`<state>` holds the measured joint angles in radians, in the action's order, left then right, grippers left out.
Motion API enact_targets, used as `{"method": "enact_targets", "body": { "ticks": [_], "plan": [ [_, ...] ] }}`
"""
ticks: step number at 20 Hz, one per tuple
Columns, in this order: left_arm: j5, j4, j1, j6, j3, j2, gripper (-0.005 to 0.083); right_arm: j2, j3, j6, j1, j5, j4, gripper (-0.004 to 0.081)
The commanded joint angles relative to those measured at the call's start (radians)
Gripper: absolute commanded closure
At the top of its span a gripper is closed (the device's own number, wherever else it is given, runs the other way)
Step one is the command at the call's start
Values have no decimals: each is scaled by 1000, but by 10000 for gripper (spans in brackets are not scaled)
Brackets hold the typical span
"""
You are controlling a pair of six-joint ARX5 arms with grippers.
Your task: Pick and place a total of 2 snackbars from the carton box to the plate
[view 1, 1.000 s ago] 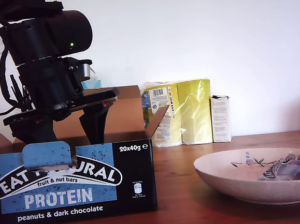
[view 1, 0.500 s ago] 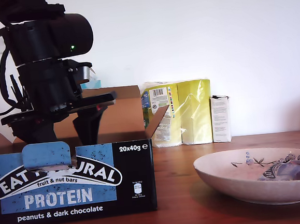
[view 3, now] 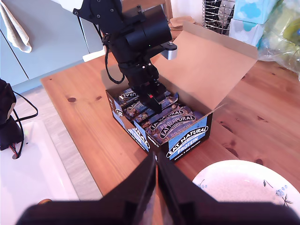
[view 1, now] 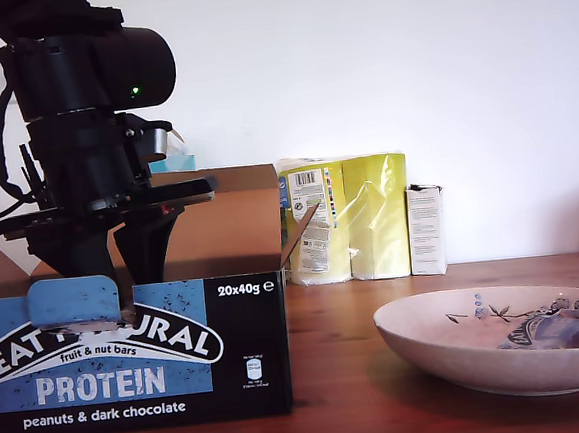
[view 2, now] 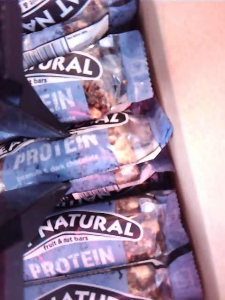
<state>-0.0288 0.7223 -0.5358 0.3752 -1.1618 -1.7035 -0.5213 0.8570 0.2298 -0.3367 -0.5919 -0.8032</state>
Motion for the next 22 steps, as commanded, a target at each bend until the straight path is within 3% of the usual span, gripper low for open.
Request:
{"method": "enact_targets", "body": {
  "ticks": [1, 3, 6, 22],
  "plan": [
    [-5, 30, 3, -17, 13, -50, 635, -5, -18, 3, -5, 0, 5, 783],
    [-5, 52, 3, -17, -28, -50, 642, -10, -18, 3, -5, 0, 0, 783],
    [-5, 78, 3, -35, -76, -50, 720, -12, -18, 6, -5, 0, -2, 783],
    [-2, 117, -5, -63, -117, -49, 784, -12, -18, 7, -5, 0, -2, 783]
  ]
}}
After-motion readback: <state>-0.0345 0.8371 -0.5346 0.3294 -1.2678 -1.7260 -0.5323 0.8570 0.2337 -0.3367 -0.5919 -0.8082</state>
